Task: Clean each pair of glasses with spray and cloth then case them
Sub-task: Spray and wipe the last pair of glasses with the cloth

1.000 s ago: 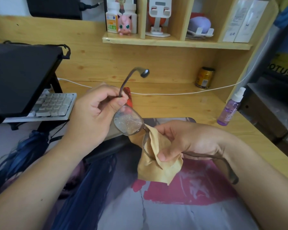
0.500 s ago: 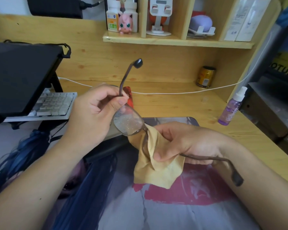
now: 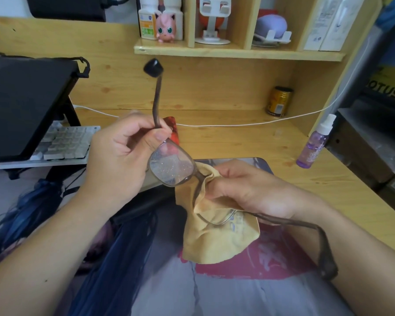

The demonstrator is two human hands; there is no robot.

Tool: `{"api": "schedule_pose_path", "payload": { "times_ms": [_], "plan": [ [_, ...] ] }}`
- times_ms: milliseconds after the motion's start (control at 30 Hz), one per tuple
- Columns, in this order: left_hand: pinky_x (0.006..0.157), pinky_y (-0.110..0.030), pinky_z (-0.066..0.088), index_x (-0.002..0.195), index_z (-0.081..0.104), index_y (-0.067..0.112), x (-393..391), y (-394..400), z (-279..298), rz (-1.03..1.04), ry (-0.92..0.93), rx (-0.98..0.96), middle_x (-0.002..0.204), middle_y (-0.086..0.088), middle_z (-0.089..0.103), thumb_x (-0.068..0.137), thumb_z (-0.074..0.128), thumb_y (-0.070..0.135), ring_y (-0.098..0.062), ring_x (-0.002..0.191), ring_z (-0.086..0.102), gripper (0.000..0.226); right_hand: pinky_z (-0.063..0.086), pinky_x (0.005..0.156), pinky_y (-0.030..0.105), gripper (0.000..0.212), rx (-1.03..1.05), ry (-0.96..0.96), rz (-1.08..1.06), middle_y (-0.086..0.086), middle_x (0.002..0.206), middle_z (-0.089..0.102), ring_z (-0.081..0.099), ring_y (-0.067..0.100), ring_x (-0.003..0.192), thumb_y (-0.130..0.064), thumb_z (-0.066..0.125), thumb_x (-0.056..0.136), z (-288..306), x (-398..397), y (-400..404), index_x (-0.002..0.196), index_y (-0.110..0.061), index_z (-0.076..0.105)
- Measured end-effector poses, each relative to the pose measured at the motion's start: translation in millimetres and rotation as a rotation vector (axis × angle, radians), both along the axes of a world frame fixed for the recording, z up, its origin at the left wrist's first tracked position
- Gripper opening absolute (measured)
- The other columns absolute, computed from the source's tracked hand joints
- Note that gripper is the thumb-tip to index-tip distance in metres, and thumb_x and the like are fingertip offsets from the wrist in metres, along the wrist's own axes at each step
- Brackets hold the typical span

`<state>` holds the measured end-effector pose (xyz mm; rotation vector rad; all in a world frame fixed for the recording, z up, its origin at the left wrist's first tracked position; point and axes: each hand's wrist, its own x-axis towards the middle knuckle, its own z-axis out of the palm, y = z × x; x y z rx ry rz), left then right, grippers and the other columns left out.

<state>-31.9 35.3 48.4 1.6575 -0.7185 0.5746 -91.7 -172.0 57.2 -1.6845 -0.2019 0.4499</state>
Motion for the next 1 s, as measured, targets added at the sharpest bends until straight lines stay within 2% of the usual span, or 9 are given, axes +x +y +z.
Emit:
{"api": "schedule_pose_path", "payload": {
  "times_ms": [67,167,267,400,533,667,767,833,1000],
  "plan": [
    [0.080,-0.029,0.055,0.095,0.068,0.022,1,2,1,0.006,-0.007,0.003,0.093,-0.008,0.069,0.097,0.064,0.012,-0.009,0.075,0.069,0.011,0.048,0.056,0.030,0.014,0.043,-0.005,-0.027,0.012,0.067,0.055,0.053,0.023,0.058,-0.015,0.067,0.083,-3,4,-2,0.071,-0.009,0.067],
    [0.083,-0.036,0.057,0.096,0.068,0.024,4,7,2,0.036,-0.037,0.016,0.093,-0.011,0.070,0.097,0.064,0.008,-0.021,0.079,0.069,0.016,0.049,0.070,0.063,0.025,0.043,0.024,-0.016,0.022,0.085,0.059,0.052,0.041,0.074,-0.036,0.077,0.079,-8,10,-3,0.082,-0.011,0.073],
    [0.085,-0.036,0.056,0.096,0.068,0.024,6,10,3,0.055,-0.053,0.026,0.093,-0.007,0.070,0.097,0.063,0.004,-0.022,0.085,0.068,0.021,0.057,0.080,0.037,0.016,0.217,0.082,0.018,0.016,0.093,0.072,0.071,0.027,0.085,-0.017,0.065,0.092,-11,10,-9,0.092,-0.007,0.077],
    [0.084,-0.044,0.056,0.093,0.071,0.022,10,13,0,0.081,-0.093,0.041,0.093,-0.001,0.070,0.098,0.064,0.008,-0.021,0.086,0.068,0.016,0.038,0.090,0.052,0.030,0.172,0.186,0.171,0.028,0.108,0.059,0.053,0.044,0.103,-0.005,0.062,0.093,-10,12,-24,0.117,0.013,0.058],
    [0.084,-0.048,0.058,0.092,0.071,0.029,7,8,-1,0.031,-0.088,0.036,0.094,0.006,0.070,0.096,0.065,0.015,-0.020,0.092,0.068,0.015,0.056,0.079,0.029,0.028,0.082,0.233,0.283,0.013,0.096,0.071,0.071,0.022,0.086,0.010,0.059,0.083,-5,11,-18,0.111,0.007,0.062],
    [0.087,-0.033,0.055,0.087,0.071,0.019,7,10,4,0.047,-0.097,0.035,0.092,0.013,0.071,0.096,0.065,0.011,-0.011,0.093,0.068,0.013,0.055,0.072,0.023,0.024,-0.007,0.152,0.200,0.005,0.083,0.071,0.070,0.015,0.078,0.016,0.068,0.080,-5,8,-6,0.096,-0.002,0.067],
    [0.088,-0.030,0.053,0.088,0.070,0.026,6,5,2,0.034,-0.092,0.030,0.091,0.019,0.071,0.095,0.066,0.015,-0.010,0.092,0.068,0.014,0.060,0.074,0.029,0.022,-0.035,0.148,0.109,0.012,0.086,0.075,0.073,0.021,0.078,0.009,0.079,0.074,-7,6,3,0.090,-0.003,0.071],
    [0.089,-0.030,0.052,0.089,0.069,0.027,4,1,-1,0.031,-0.095,0.049,0.092,0.015,0.071,0.094,0.066,0.010,-0.008,0.093,0.068,0.019,0.060,0.080,0.034,0.027,-0.063,0.129,0.075,0.014,0.090,0.075,0.073,0.025,0.083,-0.001,0.085,0.067,-8,4,7,0.091,-0.004,0.072],
    [0.090,-0.027,0.049,0.092,0.068,0.030,3,-3,1,0.059,-0.110,0.045,0.093,0.010,0.069,0.095,0.064,0.007,-0.007,0.093,0.066,0.023,0.058,0.071,0.027,0.024,0.027,0.062,-0.016,0.014,0.091,0.073,0.071,0.022,0.080,0.008,0.072,0.083,-5,2,8,0.107,0.005,0.068]
  ]
}}
